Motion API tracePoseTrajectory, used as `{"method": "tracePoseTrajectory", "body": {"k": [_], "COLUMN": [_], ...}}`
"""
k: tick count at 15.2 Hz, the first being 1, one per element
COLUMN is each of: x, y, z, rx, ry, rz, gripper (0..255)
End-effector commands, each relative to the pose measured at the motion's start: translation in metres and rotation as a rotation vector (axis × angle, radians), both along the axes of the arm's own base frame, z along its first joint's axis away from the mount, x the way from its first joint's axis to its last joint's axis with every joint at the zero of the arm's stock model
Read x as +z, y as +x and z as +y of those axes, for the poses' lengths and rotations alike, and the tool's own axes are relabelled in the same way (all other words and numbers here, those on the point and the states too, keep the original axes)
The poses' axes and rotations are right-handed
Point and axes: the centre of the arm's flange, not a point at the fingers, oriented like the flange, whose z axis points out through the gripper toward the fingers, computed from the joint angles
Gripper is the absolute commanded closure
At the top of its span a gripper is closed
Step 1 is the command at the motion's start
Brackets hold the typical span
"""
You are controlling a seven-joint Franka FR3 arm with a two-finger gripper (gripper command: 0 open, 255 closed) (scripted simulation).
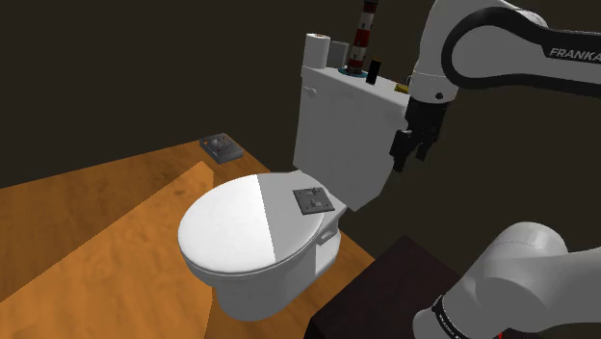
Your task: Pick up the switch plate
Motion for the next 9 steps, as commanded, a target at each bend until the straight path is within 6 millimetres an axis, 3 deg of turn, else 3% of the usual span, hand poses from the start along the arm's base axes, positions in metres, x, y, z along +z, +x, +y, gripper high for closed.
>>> {"method": "tracePoseTrajectory", "body": {"k": [1,9], "x": [0.0,-0.08], "y": [0.0,0.069], "z": [0.0,0.008], "rx": [0.0,-0.066], "ry": [0.0,-0.037], "rz": [0.0,-0.005], "gripper": [0,0]}}
